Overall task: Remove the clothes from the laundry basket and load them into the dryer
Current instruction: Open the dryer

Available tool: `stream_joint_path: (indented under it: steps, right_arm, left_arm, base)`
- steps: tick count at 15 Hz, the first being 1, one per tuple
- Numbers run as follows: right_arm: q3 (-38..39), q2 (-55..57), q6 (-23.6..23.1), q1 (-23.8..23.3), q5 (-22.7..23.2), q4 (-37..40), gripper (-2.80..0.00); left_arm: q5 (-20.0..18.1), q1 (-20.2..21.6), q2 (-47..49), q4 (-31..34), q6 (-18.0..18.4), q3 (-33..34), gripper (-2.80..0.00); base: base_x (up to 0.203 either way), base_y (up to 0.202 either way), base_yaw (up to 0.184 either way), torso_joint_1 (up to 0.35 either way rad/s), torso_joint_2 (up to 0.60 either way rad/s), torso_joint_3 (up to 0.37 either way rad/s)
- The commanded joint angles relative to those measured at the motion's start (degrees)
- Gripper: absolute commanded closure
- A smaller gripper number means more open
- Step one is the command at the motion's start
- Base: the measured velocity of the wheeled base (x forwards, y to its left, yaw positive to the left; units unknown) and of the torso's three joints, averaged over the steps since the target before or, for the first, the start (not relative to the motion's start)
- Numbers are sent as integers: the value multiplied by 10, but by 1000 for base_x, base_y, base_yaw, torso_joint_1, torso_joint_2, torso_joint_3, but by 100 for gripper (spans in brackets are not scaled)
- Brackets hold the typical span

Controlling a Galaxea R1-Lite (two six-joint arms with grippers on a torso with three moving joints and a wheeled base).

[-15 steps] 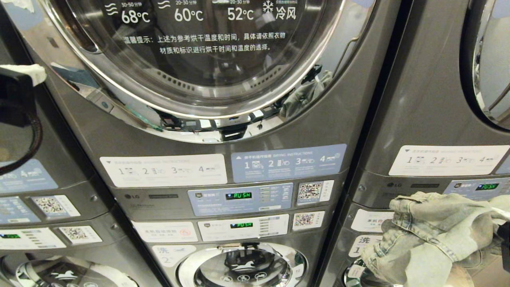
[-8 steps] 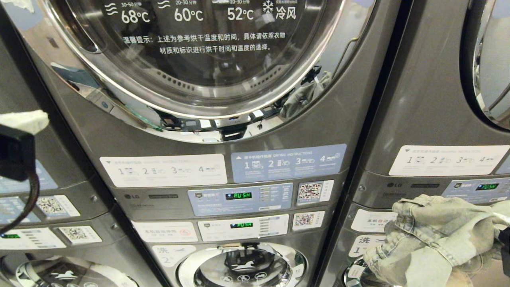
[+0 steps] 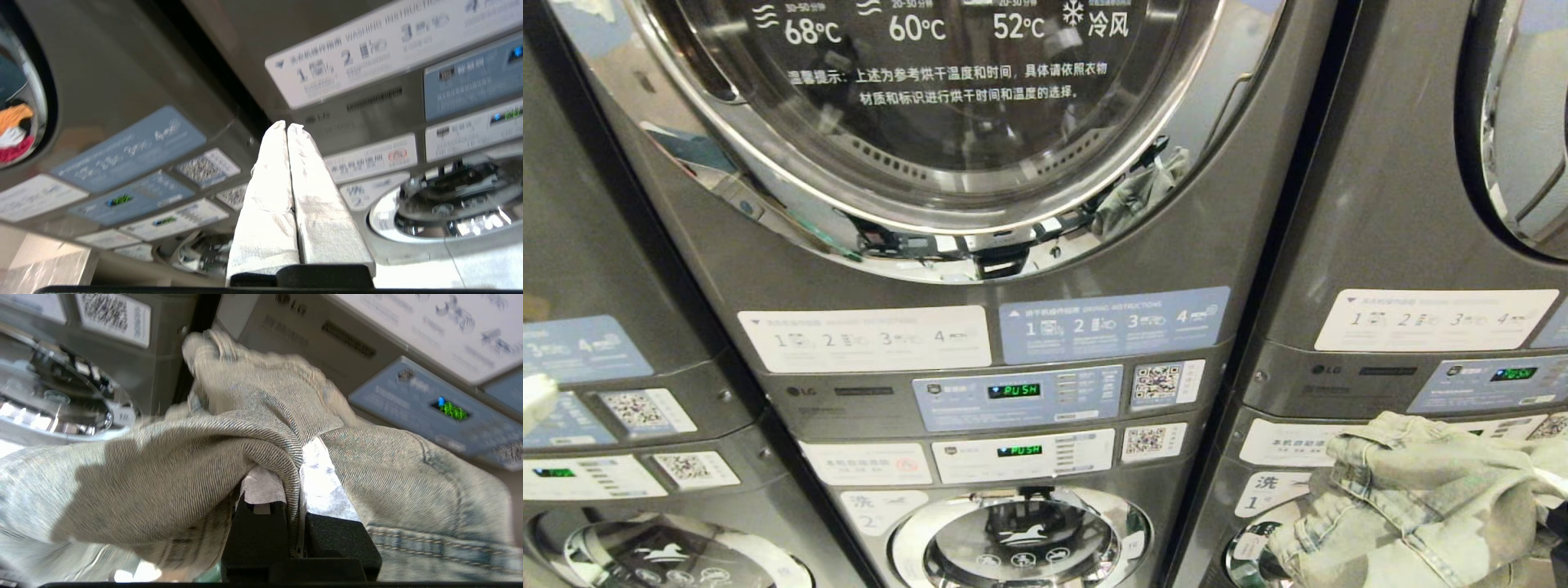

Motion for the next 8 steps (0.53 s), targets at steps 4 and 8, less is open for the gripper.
stream_joint_path:
  steps: [4,8]
  right_arm:
    - [0,7,0,-1,-1,-3,0]
    - [3,7,0,-1,-5,-3,0]
  left_arm:
    - [-1,0,-3,-1,1,8,0]
    - [-2,0,33,-3,1,-16,0]
  base:
    - [-129,0,1,-15,1,7]
    - [0,0,0,0,0,0]
